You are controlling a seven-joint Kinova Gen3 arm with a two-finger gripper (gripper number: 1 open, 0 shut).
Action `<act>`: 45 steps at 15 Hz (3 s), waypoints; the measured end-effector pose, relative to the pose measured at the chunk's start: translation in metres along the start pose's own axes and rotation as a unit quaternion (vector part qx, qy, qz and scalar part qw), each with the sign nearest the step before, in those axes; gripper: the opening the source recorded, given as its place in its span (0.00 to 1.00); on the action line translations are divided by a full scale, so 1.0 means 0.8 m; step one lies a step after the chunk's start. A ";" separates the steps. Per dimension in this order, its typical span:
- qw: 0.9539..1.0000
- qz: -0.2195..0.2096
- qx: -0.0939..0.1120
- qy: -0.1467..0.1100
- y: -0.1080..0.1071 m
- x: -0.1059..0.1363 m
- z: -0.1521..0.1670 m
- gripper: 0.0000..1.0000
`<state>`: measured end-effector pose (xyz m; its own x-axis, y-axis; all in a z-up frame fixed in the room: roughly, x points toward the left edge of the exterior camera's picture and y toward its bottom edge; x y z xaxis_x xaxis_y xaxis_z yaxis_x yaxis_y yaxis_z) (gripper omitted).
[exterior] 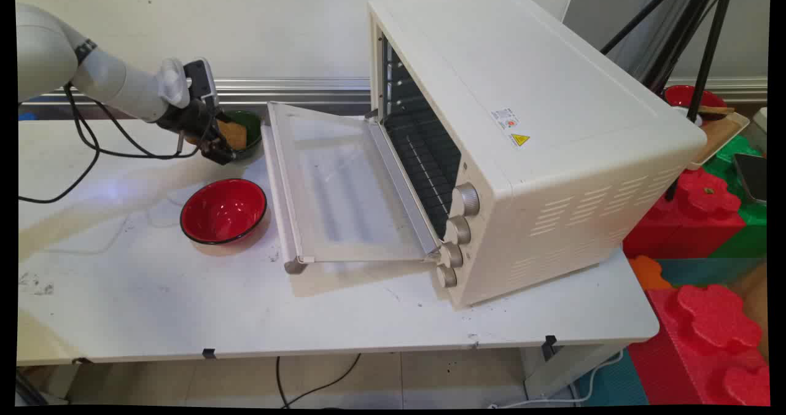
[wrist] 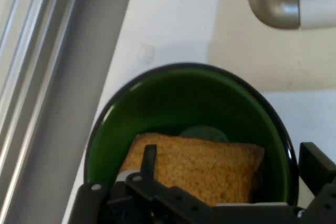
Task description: Close the oven
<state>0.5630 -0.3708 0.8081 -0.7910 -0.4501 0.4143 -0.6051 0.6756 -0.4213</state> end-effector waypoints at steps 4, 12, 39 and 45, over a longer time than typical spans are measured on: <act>1.000 -0.012 -0.001 0.020 -0.008 0.008 -0.014 1.00; 0.997 -0.042 -0.018 0.063 -0.025 0.023 -0.064 1.00; 0.974 -0.080 -0.174 0.120 0.076 0.017 -0.223 1.00; 0.972 -0.071 -0.196 0.112 0.108 0.019 -0.220 1.00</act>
<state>0.5145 -0.2168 0.9198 -0.6359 -0.4468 0.6293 -0.5914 0.8060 -0.0254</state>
